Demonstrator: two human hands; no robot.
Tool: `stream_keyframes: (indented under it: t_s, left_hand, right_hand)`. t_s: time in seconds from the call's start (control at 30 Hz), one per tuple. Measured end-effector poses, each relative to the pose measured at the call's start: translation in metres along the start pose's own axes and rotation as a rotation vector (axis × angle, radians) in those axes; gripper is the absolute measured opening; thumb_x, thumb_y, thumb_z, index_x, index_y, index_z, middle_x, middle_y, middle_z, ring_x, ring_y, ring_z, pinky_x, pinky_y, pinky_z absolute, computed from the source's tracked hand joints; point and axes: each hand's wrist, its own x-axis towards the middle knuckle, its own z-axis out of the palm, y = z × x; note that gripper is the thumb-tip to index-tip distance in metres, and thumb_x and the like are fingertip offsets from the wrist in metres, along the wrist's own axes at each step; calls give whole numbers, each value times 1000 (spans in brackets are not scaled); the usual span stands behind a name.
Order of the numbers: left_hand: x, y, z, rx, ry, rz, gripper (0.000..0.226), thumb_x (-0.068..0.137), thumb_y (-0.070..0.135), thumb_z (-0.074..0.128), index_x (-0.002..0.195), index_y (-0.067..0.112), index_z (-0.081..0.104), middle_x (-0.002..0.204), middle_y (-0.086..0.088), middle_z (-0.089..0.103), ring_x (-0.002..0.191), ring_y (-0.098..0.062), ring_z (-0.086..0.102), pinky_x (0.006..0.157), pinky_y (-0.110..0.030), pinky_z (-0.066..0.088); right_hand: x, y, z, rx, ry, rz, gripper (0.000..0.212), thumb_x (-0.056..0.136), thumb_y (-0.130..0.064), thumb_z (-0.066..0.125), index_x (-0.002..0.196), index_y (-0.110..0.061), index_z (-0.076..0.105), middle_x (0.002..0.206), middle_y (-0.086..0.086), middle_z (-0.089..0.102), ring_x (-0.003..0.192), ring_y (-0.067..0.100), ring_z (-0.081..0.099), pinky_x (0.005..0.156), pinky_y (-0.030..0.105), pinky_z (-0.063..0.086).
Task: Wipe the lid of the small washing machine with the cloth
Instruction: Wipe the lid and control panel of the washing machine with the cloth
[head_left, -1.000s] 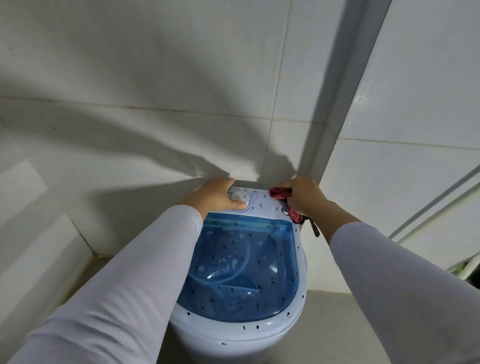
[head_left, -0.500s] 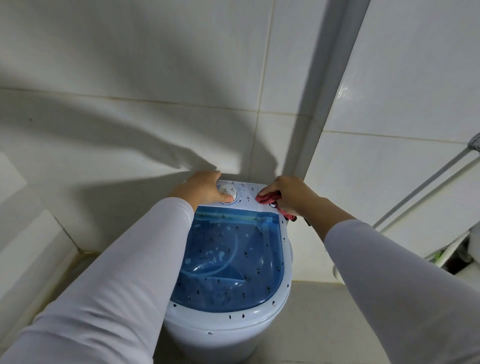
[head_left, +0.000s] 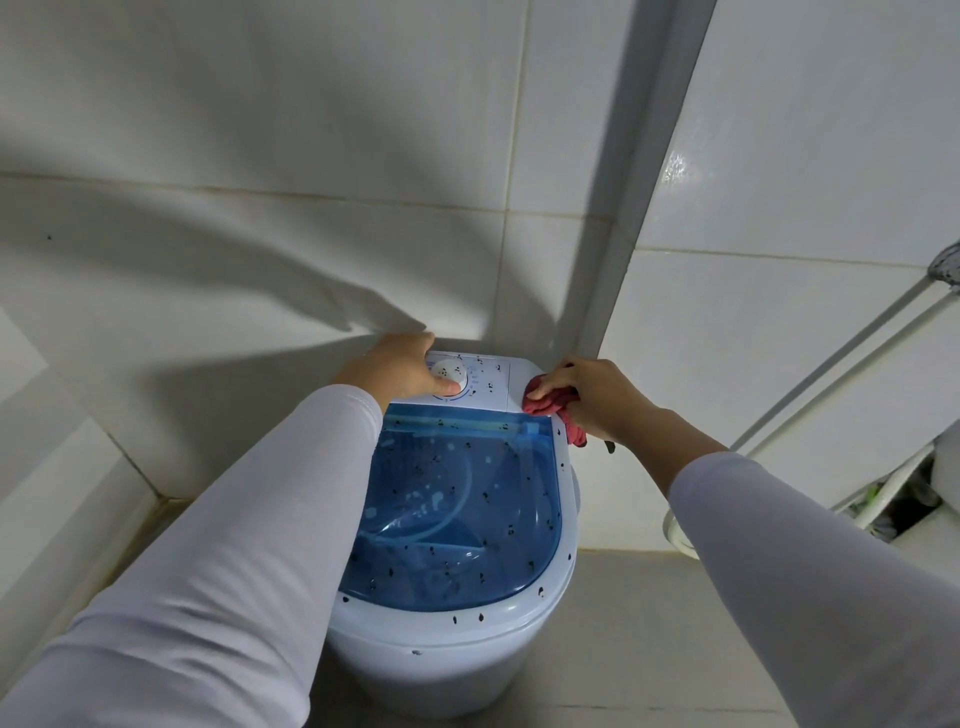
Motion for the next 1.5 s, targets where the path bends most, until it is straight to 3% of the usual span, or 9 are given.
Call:
stream_keyframes:
  t_s: [0.17, 0.33, 0.57, 0.73, 0.87, 1.07, 1.17, 1.33, 1.5]
  left_hand:
    - [0, -1, 2, -9, 9, 10, 78, 78, 45, 72, 136, 5, 41, 142, -12, 48, 128, -29, 47, 104, -36, 37]
    - [2, -3, 3, 3, 12, 17, 78, 77, 47, 72, 135, 5, 42, 140, -13, 49, 125, -30, 49, 103, -38, 39]
    - [-1, -5, 5, 1, 19, 27, 68, 75, 48, 72, 123, 8, 46, 129, -10, 55, 112, -30, 54, 98, -42, 45]
    - [0, -1, 7, -3, 21, 20, 75, 80, 43, 71, 135, 5, 39, 139, -13, 48, 123, -31, 49, 100, -39, 41]
    - [-1, 0, 6, -8, 26, 16, 77, 80, 42, 70, 138, 4, 37, 142, -14, 46, 126, -32, 47, 102, -39, 40]
    - [-7, 6, 4, -2, 23, 5, 64, 81, 40, 70, 127, 4, 44, 133, -14, 52, 118, -31, 51, 89, -35, 40]
    - [-8, 5, 5, -7, 26, 5, 67, 81, 40, 69, 130, 3, 42, 137, -14, 49, 122, -32, 49, 92, -35, 40]
    - [-11, 4, 4, -27, 29, 3, 71, 80, 42, 70, 132, 4, 41, 141, -13, 46, 125, -33, 48, 100, -40, 40]
    - [-12, 5, 6, -47, 40, -22, 72, 79, 42, 70, 133, 6, 40, 140, -12, 47, 126, -34, 47, 108, -53, 35]
  right_hand:
    - [-8, 0, 9, 168, 97, 80, 40, 86, 7, 50, 112, -14, 71, 119, 7, 65, 106, 20, 57, 86, 14, 38]
    - [-17, 0, 10, 227, 104, 120, 45, 83, 11, 46, 110, -14, 72, 115, 8, 64, 92, 11, 47, 73, 12, 38]
    - [-24, 0, 12, 327, 92, 216, 50, 79, 15, 42, 102, -14, 75, 104, 2, 73, 91, 8, 60, 59, 2, 43]
    - [-33, 3, 15, 458, 89, 288, 56, 77, 16, 38, 100, -18, 76, 104, -2, 75, 98, 5, 61, 72, 5, 47]
    - [-37, 3, 15, 480, 68, 298, 50, 80, 13, 42, 98, -19, 76, 104, 0, 75, 107, 15, 63, 86, 21, 53]
    - [-45, -5, 9, 419, 27, 285, 33, 88, 3, 51, 102, -15, 76, 96, -2, 74, 75, 0, 55, 57, 3, 40]
    - [-51, -9, 9, 417, 26, 297, 33, 89, 5, 51, 104, -11, 75, 91, -1, 72, 67, -4, 52, 47, -5, 37]
    - [-61, -18, 8, 389, 9, 313, 33, 88, 4, 50, 103, -12, 75, 101, 1, 75, 68, -5, 52, 49, -2, 39]
    - [-71, -25, 8, 355, -20, 336, 35, 88, 4, 49, 101, -14, 76, 98, 0, 74, 72, 2, 54, 48, 1, 38]
